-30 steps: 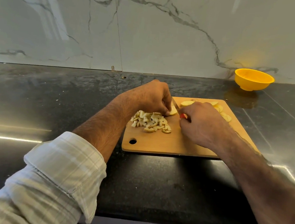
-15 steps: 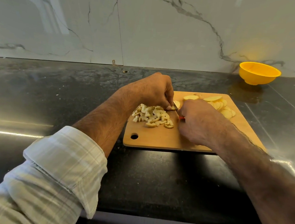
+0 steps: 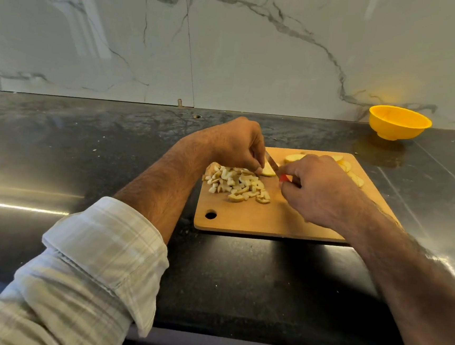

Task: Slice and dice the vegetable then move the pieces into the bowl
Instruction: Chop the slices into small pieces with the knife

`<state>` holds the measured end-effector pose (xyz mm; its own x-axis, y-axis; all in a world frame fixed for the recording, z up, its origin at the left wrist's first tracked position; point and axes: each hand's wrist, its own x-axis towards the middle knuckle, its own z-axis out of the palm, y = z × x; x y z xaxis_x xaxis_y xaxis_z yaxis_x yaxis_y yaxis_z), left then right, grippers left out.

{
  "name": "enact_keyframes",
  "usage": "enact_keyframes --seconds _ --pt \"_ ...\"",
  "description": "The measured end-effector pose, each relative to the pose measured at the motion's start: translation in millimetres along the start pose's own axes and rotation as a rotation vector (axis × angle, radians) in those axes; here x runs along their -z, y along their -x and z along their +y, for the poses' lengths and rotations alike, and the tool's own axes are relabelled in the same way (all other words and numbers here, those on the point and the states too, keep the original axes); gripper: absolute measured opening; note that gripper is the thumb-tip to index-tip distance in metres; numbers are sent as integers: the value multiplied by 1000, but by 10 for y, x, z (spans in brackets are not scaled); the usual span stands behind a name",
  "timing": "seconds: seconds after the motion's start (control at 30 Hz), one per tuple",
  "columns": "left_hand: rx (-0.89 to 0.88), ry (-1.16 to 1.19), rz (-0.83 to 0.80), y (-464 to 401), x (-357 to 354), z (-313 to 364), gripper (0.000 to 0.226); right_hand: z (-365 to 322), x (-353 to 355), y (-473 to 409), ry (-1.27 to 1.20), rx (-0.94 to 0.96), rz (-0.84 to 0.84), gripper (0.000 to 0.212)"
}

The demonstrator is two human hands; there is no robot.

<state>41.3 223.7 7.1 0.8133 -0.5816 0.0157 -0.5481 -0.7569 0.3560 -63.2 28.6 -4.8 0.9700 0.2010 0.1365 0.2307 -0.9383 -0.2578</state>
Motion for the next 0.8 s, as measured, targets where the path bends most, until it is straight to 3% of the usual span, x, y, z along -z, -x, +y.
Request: enact_keyframes --seconds 0.43,0.8 --pt "20 -17 -54 -38 2 -10 10 -181 -66 -93 92 -27 -131 36" --pt "61 12 -21 57 94 -84 23 -21 -44 -84 -58 9 52 27"
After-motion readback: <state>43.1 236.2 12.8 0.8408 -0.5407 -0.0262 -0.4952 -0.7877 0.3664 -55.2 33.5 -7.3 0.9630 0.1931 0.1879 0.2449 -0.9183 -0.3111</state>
